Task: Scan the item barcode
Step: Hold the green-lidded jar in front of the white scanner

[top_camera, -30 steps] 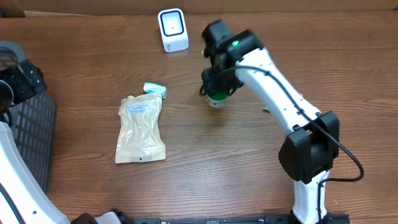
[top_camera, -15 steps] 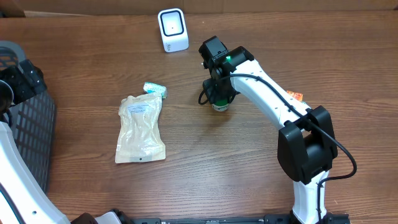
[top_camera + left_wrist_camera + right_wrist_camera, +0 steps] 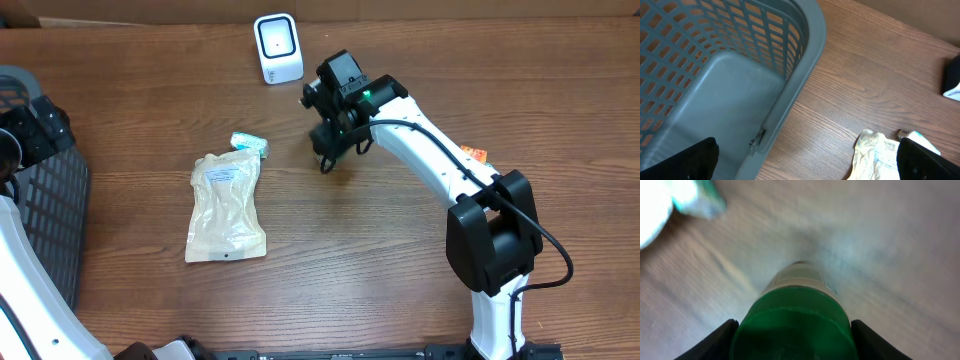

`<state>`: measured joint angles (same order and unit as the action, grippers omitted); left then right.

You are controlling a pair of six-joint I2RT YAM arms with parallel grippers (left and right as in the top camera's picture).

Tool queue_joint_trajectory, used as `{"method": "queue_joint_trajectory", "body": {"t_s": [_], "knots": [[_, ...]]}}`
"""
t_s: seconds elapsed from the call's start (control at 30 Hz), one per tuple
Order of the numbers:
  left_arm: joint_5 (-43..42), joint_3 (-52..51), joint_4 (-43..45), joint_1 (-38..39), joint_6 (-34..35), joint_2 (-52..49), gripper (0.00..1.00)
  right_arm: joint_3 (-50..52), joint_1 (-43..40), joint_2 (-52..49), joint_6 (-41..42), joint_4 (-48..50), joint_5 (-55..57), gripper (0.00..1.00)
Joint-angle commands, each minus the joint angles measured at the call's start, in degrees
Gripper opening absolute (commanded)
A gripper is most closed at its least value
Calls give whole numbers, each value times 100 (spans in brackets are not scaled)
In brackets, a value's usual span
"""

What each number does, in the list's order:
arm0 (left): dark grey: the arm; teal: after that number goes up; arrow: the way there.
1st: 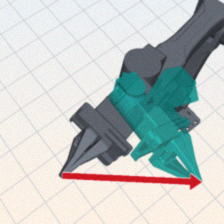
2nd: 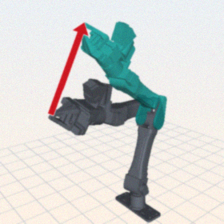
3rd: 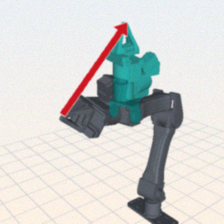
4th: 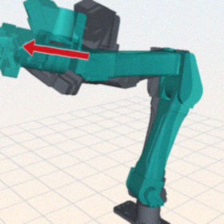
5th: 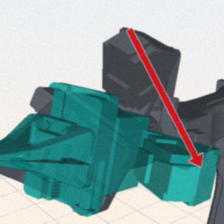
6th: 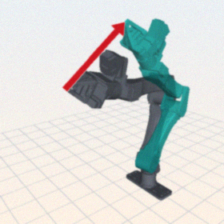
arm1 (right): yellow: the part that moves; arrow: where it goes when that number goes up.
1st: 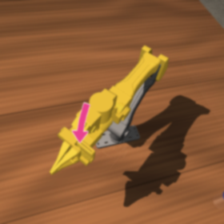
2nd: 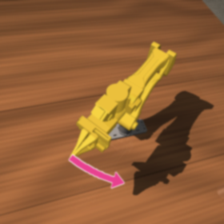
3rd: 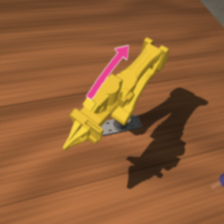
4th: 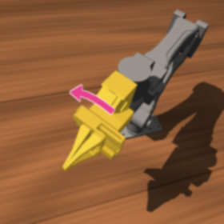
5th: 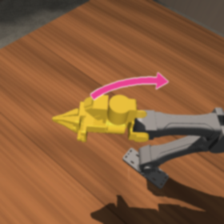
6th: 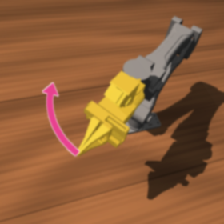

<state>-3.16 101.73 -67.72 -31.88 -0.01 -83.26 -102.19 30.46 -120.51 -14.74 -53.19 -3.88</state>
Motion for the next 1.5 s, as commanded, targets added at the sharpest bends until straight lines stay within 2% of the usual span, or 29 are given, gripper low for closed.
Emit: {"method": "queue_joint_trajectory", "body": {"t_s": [0.0,0.07,0.23,0.37,0.73,0.9,1.07,1.47], "knots": [[20,122,22,2,-70,33,100,-39,7,90,-555,614,-2,21],[20,122,22,2,-70,33,100,-39,7,90,-699,1198,299,16],[20,122,22,2,-70,33,100,-39,7,90,-1449,2618,708,16],[20,122,22,2,-70,33,100,-39,7,90,-1963,3687,704,23],[20,122,22,2,-70,28,100,-39,7,-271,-2028,6417,662,23],[20,122,22,2,-70,22,100,-42,7,-765,-2031,7434,680,29],[20,122,22,2,-70,17,99,-42,9,-1250,-2144,8122,678,29],[20,122,22,2,-70,13,99,-42,17,-1464,-2308,8185,680,30]]}}
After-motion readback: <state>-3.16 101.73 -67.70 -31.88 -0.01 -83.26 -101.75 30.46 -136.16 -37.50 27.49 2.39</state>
